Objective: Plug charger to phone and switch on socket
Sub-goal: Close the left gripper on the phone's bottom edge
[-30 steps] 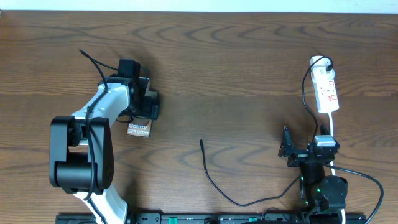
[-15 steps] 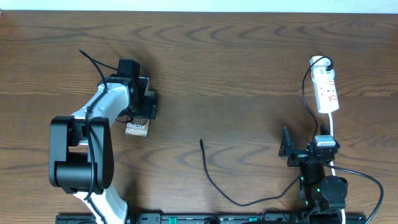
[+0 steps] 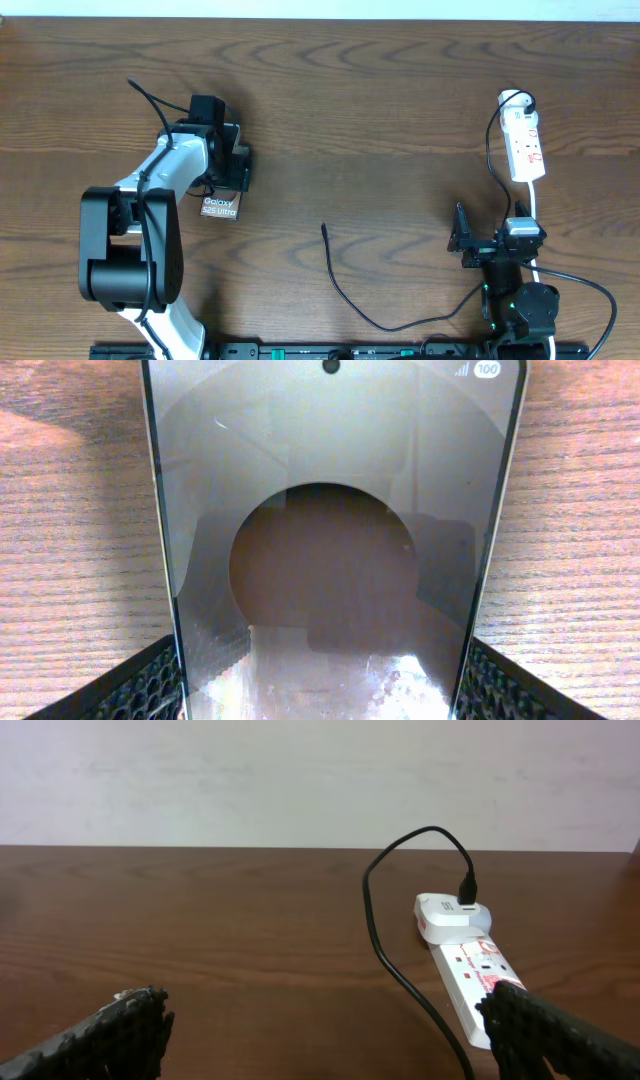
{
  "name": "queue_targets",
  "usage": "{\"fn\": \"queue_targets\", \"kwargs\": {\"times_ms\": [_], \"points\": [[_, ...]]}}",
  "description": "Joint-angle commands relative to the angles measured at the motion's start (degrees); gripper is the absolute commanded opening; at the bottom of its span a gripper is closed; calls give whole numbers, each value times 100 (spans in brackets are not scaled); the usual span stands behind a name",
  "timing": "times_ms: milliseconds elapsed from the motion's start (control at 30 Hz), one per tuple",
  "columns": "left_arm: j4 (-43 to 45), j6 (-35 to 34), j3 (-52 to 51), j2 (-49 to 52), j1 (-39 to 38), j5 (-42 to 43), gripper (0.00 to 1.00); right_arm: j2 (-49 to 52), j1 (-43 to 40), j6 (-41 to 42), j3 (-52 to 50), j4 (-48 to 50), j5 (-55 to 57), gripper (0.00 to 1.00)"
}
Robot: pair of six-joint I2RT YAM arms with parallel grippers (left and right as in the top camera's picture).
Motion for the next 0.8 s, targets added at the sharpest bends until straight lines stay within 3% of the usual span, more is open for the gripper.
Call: {"fn": "queue_targets", "kwargs": {"times_ms": [0, 167, 333, 400, 467, 767], "points": [[-15, 59, -92, 160, -9, 59, 72, -31, 37, -61, -7, -24, 26, 99], [-13, 59, -92, 160, -9, 59, 62, -31, 37, -61, -7, -24, 26, 99], [-13, 59, -92, 162, -9, 59, 42, -31, 37, -61, -7, -24, 26, 99], [-13, 59, -92, 160, -9, 59, 29, -31, 37, -61, -7, -24, 26, 99], [-13, 59, -92, 162, -9, 59, 9, -31, 37, -61, -7, -24, 26, 99], [-15, 59, -87, 155, -9, 57, 7, -31, 37, -61, -7, -24, 26, 99]]}}
